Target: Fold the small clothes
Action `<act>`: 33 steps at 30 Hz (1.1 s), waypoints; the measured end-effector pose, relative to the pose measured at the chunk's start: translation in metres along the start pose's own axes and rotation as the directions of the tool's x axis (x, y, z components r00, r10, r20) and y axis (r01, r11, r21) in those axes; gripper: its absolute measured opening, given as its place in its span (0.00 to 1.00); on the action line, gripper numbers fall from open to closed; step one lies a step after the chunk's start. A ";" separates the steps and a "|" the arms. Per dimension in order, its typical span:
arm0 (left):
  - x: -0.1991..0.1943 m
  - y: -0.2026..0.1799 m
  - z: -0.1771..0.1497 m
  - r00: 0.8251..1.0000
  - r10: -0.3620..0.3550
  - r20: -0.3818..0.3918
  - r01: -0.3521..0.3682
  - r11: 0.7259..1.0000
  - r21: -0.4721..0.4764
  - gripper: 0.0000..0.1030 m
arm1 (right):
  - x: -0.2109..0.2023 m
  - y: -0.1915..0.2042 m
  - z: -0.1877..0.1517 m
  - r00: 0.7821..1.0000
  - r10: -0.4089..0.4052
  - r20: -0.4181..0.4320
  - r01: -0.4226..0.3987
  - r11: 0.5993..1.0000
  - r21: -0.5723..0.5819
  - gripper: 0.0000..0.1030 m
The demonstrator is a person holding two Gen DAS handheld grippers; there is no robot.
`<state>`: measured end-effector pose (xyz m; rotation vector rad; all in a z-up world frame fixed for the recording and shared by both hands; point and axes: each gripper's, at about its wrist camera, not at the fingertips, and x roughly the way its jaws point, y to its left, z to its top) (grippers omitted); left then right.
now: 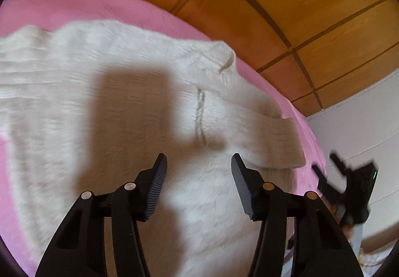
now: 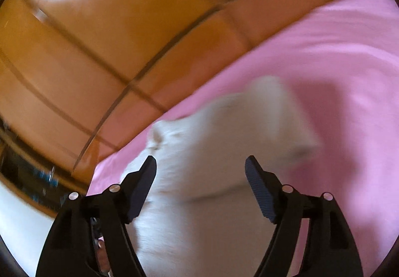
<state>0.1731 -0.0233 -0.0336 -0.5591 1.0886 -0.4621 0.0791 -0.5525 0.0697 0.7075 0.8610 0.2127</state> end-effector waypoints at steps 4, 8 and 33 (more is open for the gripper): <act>0.031 -0.011 0.011 0.999 0.001 -0.049 -0.001 1.000 -0.003 0.39 | -0.021 -0.049 -0.004 0.998 -0.059 0.012 0.057 0.992 0.114 0.74; 0.050 -0.028 0.023 0.996 0.079 -0.045 -0.076 0.994 0.083 0.06 | -0.019 -0.068 -0.006 0.997 -0.081 0.016 0.077 0.982 0.172 0.74; 0.013 0.031 0.038 0.939 0.319 0.126 -0.324 0.946 0.022 0.36 | 0.134 0.058 -0.018 0.928 -0.372 -0.024 0.335 0.860 -0.385 0.71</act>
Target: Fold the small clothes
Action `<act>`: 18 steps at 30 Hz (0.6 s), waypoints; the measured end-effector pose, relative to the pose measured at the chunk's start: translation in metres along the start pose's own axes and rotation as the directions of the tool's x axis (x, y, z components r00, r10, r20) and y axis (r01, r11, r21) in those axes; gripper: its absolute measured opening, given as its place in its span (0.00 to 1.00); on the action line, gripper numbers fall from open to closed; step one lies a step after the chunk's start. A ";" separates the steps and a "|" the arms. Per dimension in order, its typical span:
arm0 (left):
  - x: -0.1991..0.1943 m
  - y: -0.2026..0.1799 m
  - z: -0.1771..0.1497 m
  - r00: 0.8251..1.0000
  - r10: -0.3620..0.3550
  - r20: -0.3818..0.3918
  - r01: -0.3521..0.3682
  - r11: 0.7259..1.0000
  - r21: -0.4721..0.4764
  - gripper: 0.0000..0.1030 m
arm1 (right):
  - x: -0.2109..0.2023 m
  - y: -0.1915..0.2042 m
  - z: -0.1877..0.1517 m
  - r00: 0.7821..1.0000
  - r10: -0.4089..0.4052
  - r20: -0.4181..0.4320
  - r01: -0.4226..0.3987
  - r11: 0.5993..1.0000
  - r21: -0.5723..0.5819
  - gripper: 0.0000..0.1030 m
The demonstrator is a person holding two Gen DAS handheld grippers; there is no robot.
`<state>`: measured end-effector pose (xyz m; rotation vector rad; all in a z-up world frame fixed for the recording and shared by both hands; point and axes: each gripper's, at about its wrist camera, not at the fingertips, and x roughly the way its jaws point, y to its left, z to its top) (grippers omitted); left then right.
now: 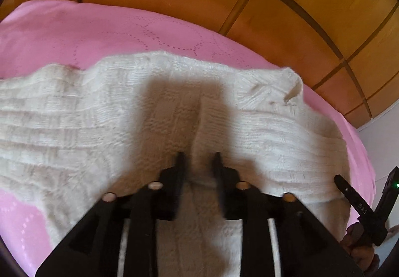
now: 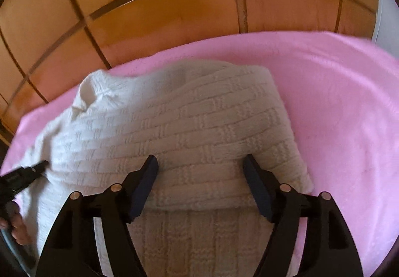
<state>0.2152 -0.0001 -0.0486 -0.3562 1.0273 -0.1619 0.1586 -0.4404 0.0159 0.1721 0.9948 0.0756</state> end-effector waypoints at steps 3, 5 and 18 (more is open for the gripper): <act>-0.025 0.019 -0.006 0.998 -0.006 0.061 0.009 0.999 -0.050 0.66 | -0.017 0.006 -0.005 0.999 0.007 0.038 -0.008 1.000 0.007 0.73; -0.041 0.035 -0.010 0.996 0.003 0.087 0.005 0.996 -0.087 0.67 | -0.029 0.014 -0.014 0.997 0.017 0.069 -0.017 1.000 -0.006 0.77; -0.157 0.231 -0.060 0.959 0.127 0.254 0.030 0.843 -0.537 0.52 | -0.010 0.072 -0.079 0.999 0.016 0.036 -0.008 0.981 -0.195 0.98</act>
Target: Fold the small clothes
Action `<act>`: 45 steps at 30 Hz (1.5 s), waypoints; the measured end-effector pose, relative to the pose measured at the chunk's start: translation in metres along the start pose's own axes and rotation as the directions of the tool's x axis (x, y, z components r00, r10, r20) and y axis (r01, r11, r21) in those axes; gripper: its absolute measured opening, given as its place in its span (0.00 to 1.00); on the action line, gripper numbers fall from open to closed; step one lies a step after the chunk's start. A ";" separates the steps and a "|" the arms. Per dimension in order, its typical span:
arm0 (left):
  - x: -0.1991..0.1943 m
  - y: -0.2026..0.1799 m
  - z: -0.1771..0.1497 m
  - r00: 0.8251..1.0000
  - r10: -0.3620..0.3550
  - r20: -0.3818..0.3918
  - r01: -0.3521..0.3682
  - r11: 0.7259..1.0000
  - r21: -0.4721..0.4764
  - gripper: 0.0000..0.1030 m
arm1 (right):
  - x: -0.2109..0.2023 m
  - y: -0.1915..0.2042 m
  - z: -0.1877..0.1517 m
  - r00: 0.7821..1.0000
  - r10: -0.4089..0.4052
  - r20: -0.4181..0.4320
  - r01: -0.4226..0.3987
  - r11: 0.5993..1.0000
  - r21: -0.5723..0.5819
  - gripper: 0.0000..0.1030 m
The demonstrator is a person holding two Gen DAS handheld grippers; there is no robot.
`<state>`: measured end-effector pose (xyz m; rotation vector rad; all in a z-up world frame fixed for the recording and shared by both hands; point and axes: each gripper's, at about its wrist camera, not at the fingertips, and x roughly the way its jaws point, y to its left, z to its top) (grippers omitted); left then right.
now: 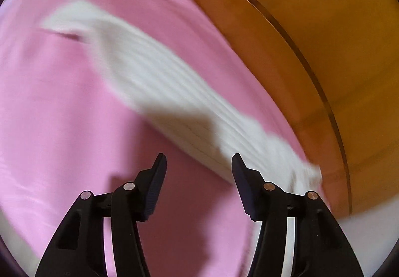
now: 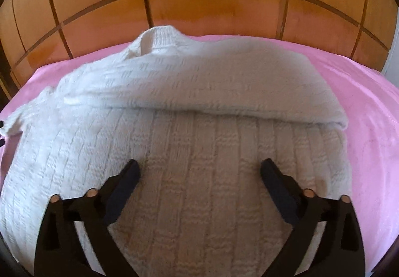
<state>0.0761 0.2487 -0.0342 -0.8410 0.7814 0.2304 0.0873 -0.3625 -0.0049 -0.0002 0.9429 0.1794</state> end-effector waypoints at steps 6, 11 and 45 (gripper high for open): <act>-0.021 0.086 0.041 0.993 0.056 0.104 -0.024 0.956 -0.291 0.52 | 0.001 -0.001 -0.001 1.000 0.005 0.012 -0.005 1.000 0.010 0.98; -0.017 0.119 0.065 0.990 0.001 0.142 0.061 0.899 -0.433 0.52 | 0.003 0.000 -0.003 1.000 0.001 0.023 -0.001 1.000 0.010 0.98; 0.057 -0.221 -0.090 0.948 -0.215 -0.235 0.304 0.830 0.468 0.06 | -0.001 -0.003 -0.005 0.999 0.005 0.037 -0.006 1.000 0.018 0.98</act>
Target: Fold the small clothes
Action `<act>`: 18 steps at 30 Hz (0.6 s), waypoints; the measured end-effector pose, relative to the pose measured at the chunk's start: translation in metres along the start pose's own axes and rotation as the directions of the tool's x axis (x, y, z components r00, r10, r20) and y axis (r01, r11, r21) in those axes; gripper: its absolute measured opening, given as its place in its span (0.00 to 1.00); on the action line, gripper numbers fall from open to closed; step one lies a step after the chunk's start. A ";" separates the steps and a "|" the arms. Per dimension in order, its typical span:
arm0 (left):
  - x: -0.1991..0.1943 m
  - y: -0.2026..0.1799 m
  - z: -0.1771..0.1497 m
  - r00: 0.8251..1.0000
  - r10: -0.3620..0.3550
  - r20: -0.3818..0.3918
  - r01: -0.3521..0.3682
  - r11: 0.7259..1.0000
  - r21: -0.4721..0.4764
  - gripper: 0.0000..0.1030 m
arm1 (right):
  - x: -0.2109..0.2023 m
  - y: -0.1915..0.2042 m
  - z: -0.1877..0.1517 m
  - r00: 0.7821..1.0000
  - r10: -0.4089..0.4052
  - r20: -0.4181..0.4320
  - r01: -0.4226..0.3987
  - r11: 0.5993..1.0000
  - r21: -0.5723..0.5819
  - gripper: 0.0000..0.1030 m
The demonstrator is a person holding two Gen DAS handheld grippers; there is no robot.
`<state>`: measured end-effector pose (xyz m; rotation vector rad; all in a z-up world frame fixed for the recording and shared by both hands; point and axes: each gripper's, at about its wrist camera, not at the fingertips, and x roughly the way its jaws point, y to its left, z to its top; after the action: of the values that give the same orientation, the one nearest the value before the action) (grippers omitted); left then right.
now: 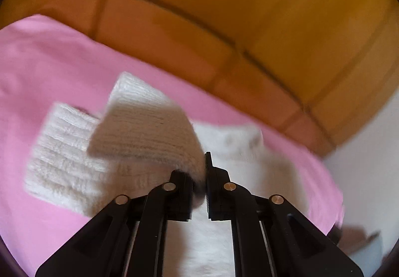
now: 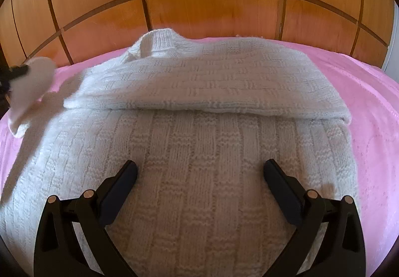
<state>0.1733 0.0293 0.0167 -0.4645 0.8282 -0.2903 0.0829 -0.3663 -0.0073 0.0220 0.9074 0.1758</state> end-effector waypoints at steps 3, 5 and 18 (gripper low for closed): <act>0.028 -0.021 -0.027 0.992 -0.031 -0.126 0.038 0.998 0.052 0.33 | 0.000 -0.001 0.000 1.000 0.007 0.002 -0.007 1.000 0.005 0.98; 0.029 -0.028 -0.044 0.987 -0.064 -0.145 0.072 0.996 0.051 0.45 | 0.000 -0.001 0.000 1.000 0.010 0.001 -0.010 1.000 0.008 0.98; -0.007 0.026 -0.093 0.990 -0.037 -0.134 0.031 0.998 -0.047 0.45 | -0.002 0.041 0.058 0.914 0.397 -0.078 -0.378 0.907 0.188 0.60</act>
<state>0.0998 0.0280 -0.0464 -0.5055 0.9604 -0.3381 0.1214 -0.3232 0.0344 0.3570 1.0248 0.4757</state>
